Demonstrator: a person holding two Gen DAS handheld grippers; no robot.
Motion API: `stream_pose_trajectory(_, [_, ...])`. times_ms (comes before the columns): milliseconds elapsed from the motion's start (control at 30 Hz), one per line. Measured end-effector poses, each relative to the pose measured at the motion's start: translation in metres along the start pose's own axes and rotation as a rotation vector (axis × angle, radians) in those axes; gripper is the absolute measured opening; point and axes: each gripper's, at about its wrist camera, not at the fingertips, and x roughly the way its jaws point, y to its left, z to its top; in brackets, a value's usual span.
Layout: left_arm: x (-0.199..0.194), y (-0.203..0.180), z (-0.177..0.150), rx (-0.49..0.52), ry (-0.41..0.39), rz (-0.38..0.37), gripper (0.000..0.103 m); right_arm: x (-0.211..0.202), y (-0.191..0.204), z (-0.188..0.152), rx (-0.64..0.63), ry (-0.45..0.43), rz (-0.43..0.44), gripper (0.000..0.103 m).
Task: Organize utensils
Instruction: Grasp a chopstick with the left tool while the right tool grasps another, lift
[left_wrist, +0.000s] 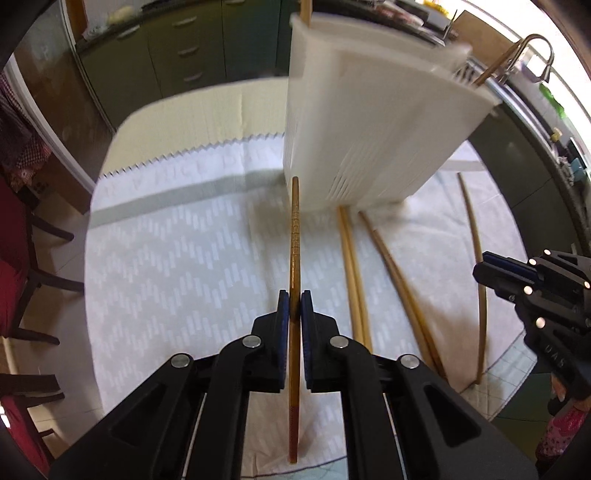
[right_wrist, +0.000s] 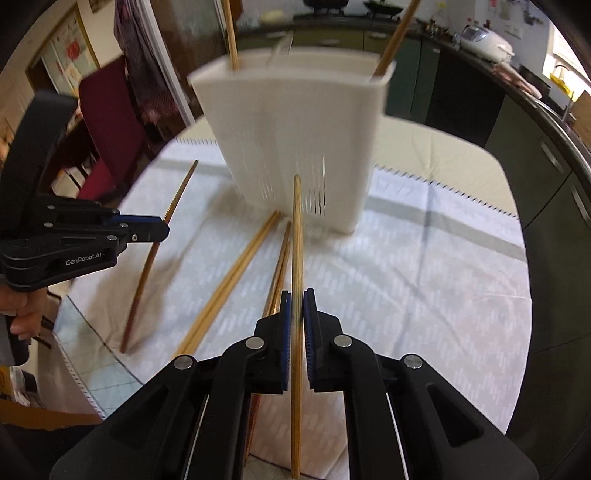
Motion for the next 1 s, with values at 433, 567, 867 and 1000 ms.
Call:
stream_pose_trajectory(433, [-0.065, 0.0, -0.024, 0.021, -0.123, -0.021, 0.007, -0.069, -0.019, -0.019, 0.061, -0.168, 0.017, 0.008])
stream_pose_trajectory(567, [-0.081, -0.002, -0.03, 0.034, -0.161, -0.009, 0.007, -0.081, -0.021, -0.022, 0.068, -0.193, 0.018, 0.008])
stream_pose_trajectory(867, [-0.093, -0.008, -0.034, 0.064, -0.184, 0.004, 0.007, -0.088, -0.018, -0.026, 0.06, -0.214, 0.019, 0.008])
stream_pose_trajectory(1000, [-0.094, -0.008, -0.035, 0.063, -0.185, 0.003, 0.007, -0.094, -0.016, -0.026, 0.054, -0.233, 0.012, 0.008])
